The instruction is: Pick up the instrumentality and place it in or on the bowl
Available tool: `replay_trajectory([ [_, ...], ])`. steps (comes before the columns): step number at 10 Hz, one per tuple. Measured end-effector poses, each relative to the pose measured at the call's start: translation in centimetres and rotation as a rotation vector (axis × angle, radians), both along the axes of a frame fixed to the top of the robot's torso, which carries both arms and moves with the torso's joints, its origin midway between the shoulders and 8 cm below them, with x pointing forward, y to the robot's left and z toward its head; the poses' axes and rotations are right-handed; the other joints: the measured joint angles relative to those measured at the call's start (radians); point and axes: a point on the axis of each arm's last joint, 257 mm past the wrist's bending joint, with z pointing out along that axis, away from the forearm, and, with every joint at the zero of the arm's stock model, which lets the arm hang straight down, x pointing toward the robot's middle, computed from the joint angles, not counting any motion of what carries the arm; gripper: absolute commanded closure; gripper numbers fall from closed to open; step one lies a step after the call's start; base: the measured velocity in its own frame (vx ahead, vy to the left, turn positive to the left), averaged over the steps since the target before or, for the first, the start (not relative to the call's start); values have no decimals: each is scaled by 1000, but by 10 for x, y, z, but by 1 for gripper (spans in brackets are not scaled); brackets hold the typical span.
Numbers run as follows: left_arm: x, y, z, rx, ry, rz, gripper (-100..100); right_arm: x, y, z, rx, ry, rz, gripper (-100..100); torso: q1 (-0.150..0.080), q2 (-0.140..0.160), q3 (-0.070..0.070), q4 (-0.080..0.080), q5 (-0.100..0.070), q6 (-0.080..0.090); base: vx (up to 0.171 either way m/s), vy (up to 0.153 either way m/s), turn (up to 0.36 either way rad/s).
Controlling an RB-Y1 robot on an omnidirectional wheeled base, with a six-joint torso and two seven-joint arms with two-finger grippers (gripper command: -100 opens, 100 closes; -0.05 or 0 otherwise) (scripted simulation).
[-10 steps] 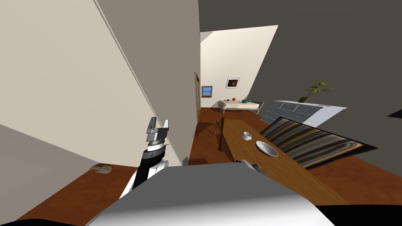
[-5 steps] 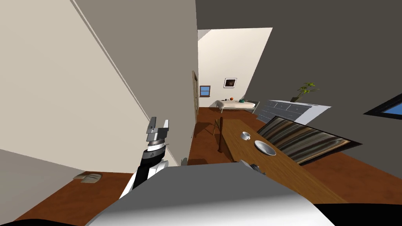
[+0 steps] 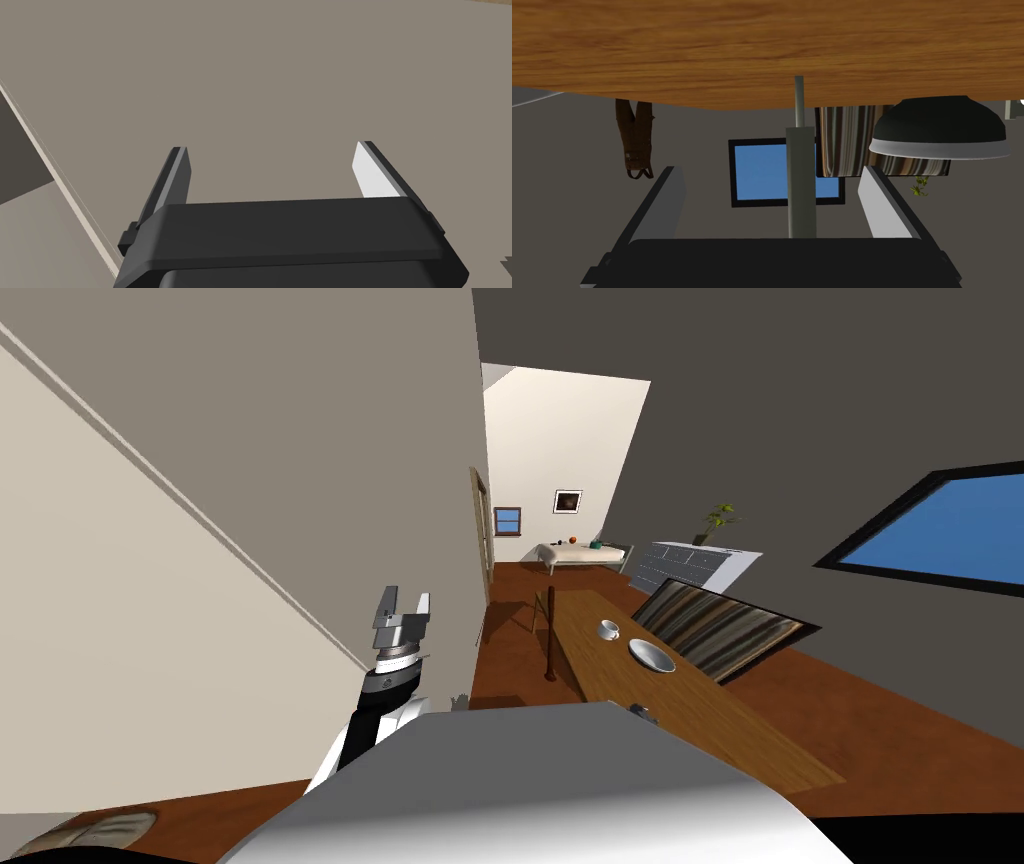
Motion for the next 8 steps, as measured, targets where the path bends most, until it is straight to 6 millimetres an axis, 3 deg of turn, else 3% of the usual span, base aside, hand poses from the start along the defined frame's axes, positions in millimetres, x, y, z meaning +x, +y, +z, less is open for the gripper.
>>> replay_trajectory([
  [8,0,0,0,0,0,0,0,25,48,-3,-3,-7,182,-100,2,2,1,0,1,0,92,-24,-216],
])
